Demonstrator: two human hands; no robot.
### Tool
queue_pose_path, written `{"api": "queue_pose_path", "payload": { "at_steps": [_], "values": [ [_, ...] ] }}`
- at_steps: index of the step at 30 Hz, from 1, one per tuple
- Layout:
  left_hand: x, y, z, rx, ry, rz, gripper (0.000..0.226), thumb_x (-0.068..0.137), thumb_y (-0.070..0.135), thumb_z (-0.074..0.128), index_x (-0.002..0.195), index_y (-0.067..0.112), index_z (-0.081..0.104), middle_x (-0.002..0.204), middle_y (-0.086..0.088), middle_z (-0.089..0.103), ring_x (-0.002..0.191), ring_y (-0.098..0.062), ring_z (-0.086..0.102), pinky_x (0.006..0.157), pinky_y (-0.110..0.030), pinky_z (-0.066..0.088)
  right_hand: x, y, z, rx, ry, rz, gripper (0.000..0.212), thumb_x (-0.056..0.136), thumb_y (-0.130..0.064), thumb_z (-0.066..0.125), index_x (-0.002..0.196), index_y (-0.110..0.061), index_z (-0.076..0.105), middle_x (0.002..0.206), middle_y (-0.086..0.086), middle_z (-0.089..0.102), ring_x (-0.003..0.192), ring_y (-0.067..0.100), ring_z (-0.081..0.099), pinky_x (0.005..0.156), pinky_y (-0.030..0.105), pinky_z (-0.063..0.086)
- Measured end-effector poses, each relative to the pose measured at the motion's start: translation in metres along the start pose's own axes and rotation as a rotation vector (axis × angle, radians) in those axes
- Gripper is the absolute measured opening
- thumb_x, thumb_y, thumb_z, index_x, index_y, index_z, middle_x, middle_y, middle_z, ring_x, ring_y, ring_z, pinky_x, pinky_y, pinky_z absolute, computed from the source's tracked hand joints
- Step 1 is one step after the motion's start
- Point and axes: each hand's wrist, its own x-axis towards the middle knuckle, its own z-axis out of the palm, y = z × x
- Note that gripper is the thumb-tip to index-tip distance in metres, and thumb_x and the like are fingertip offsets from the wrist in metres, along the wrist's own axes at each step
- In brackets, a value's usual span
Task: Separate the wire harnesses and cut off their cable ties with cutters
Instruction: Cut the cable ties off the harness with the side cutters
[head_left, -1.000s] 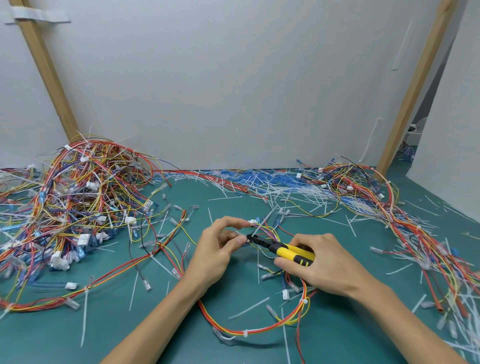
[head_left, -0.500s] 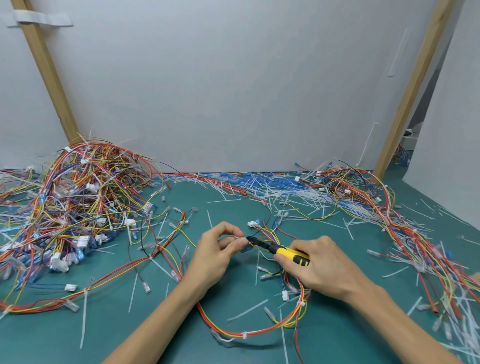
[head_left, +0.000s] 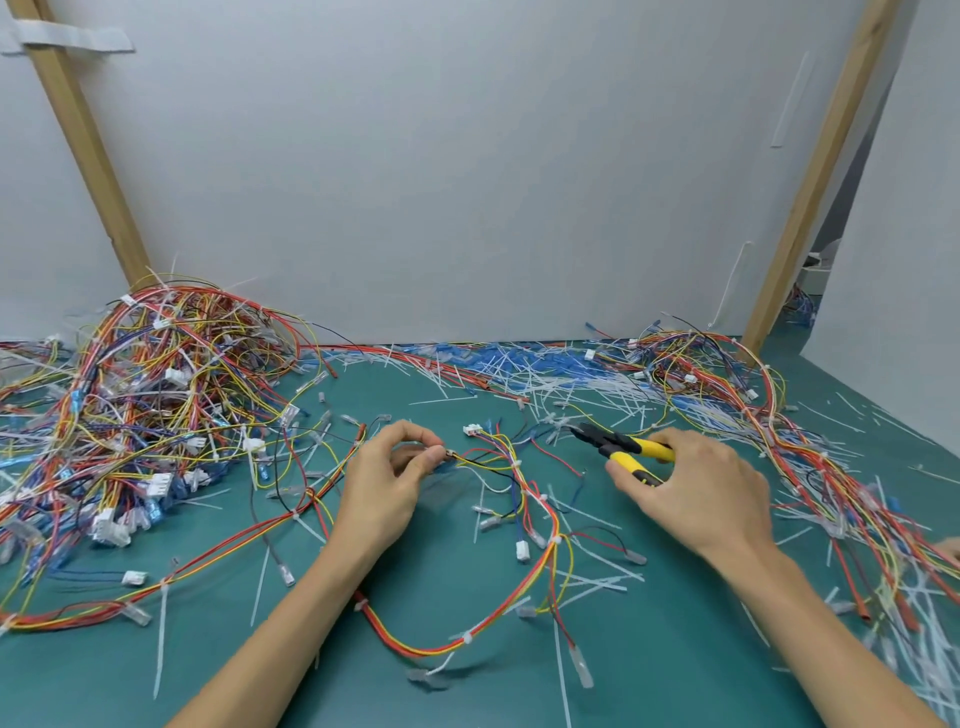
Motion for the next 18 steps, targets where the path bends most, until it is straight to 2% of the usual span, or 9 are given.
{"api": "queue_pose_path", "payload": {
  "at_steps": [2,4,7,9,11,14,15,18],
  "values": [
    [0.003,-0.002,-0.005,0.022,0.044,0.002,0.011,0.092,0.005,0.068,0.086,0.014,0.065,0.085,0.002,0.074,0.087,-0.008,0.073,0.083,-0.022,0.052,0.001,0.003,0.000,-0.047,-0.071,0.033,0.054,0.074,-0.078,0.056,0.105,-0.035,0.067,0.096,-0.008,0.067,0.095,0.022,0.063,0.065,0.030,0.039],
    [0.004,-0.004,-0.009,0.045,0.079,0.003,0.009,0.092,0.008,0.069,0.086,0.015,0.066,0.088,0.004,0.074,0.088,-0.007,0.073,0.081,-0.021,0.051,0.003,0.005,0.000,-0.101,-0.170,0.038,0.055,0.076,-0.074,0.056,0.112,-0.033,0.066,0.099,-0.006,0.065,0.096,0.022,0.060,0.070,0.031,0.040],
    [0.005,-0.005,-0.011,0.049,0.111,0.001,0.008,0.093,0.011,0.069,0.087,0.016,0.066,0.090,0.005,0.074,0.088,-0.007,0.073,0.078,-0.021,0.049,0.002,0.003,-0.001,-0.079,-0.291,0.031,0.055,0.080,-0.069,0.053,0.121,-0.033,0.062,0.109,-0.005,0.062,0.103,0.021,0.056,0.078,0.033,0.040],
    [0.004,-0.005,-0.011,0.035,0.114,-0.001,0.008,0.093,0.011,0.069,0.087,0.016,0.066,0.087,0.009,0.074,0.088,-0.007,0.073,0.079,-0.023,0.050,0.001,-0.001,-0.002,-0.054,-0.312,-0.004,0.055,0.084,-0.067,0.050,0.126,-0.034,0.060,0.120,-0.006,0.061,0.115,0.021,0.053,0.092,0.035,0.041],
    [0.003,-0.004,-0.009,0.005,0.096,-0.007,0.007,0.093,0.011,0.068,0.088,0.015,0.066,0.083,0.013,0.074,0.087,-0.007,0.073,0.081,-0.024,0.050,-0.002,-0.007,-0.004,0.025,-0.232,-0.050,0.045,0.089,-0.062,0.052,0.122,-0.033,0.063,0.120,-0.007,0.062,0.116,0.020,0.053,0.098,0.036,0.039],
    [-0.001,0.001,-0.002,-0.097,0.030,0.008,0.008,0.094,0.007,0.066,0.089,0.012,0.065,0.079,0.013,0.073,0.082,-0.006,0.072,0.075,-0.014,0.049,-0.010,-0.025,-0.008,0.409,-0.061,-0.120,0.013,0.093,-0.039,0.063,0.091,-0.030,0.071,0.092,-0.012,0.067,0.090,0.012,0.060,0.084,0.028,0.044],
    [-0.003,0.003,0.001,-0.148,-0.001,0.012,0.008,0.093,0.005,0.067,0.088,0.012,0.065,0.079,0.012,0.073,0.081,-0.006,0.072,0.074,-0.011,0.049,-0.013,-0.032,-0.008,0.537,-0.073,-0.113,0.016,0.094,-0.035,0.063,0.083,-0.028,0.072,0.081,-0.012,0.069,0.080,0.007,0.060,0.076,0.023,0.045],
    [-0.009,0.007,0.013,-0.305,-0.122,0.011,0.003,0.088,0.015,0.070,0.086,0.017,0.069,0.084,0.007,0.075,0.085,-0.010,0.073,0.079,-0.013,0.052,-0.023,-0.050,-0.007,0.777,-0.332,-0.003,0.031,0.099,-0.036,0.057,0.083,-0.021,0.078,0.063,-0.012,0.069,0.052,0.004,0.056,0.052,0.013,0.039]
  ]
}}
